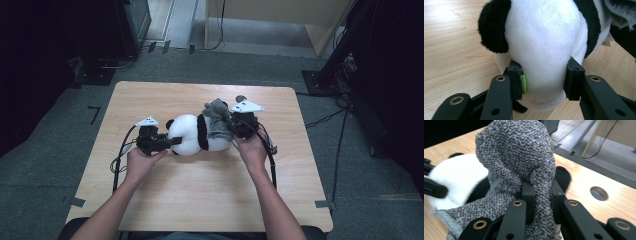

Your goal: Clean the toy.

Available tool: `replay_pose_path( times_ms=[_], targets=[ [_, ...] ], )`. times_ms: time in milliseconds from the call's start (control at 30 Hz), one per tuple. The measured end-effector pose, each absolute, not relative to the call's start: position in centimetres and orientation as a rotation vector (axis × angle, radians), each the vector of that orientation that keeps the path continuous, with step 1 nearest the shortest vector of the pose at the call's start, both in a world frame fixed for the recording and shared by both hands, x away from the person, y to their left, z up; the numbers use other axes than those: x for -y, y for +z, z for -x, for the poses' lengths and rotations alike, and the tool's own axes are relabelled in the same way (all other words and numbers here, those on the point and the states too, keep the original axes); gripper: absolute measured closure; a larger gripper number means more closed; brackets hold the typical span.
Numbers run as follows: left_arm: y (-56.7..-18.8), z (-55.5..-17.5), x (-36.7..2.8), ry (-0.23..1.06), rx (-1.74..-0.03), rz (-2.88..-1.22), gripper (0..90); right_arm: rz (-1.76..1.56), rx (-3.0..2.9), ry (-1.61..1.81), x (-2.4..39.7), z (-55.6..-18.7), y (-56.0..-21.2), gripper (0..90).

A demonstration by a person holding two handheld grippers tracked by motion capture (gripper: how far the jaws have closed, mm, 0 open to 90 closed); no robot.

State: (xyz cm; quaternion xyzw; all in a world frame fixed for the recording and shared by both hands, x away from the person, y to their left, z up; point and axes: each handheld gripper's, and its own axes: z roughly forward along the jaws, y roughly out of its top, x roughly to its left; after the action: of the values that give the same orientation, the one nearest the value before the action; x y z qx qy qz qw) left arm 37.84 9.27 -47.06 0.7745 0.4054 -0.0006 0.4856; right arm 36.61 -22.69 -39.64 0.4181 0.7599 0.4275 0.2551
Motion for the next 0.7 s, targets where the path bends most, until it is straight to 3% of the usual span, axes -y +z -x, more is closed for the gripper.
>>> replay_pose_path(
  times_ms=[400,700],
  targets=[
    [-47.3,-37.9,-9.5,-0.002,-0.989,-1.884,58.8,-1.345,-1.995,1.146,27.6,-37.5,-41.5,80.7],
    [-47.2,-37.7,-9.4,0.005,-0.985,-1.883,58.2,-1.228,-1.917,1.384,25.9,-35.7,-36.9,80.6]
  ],
)
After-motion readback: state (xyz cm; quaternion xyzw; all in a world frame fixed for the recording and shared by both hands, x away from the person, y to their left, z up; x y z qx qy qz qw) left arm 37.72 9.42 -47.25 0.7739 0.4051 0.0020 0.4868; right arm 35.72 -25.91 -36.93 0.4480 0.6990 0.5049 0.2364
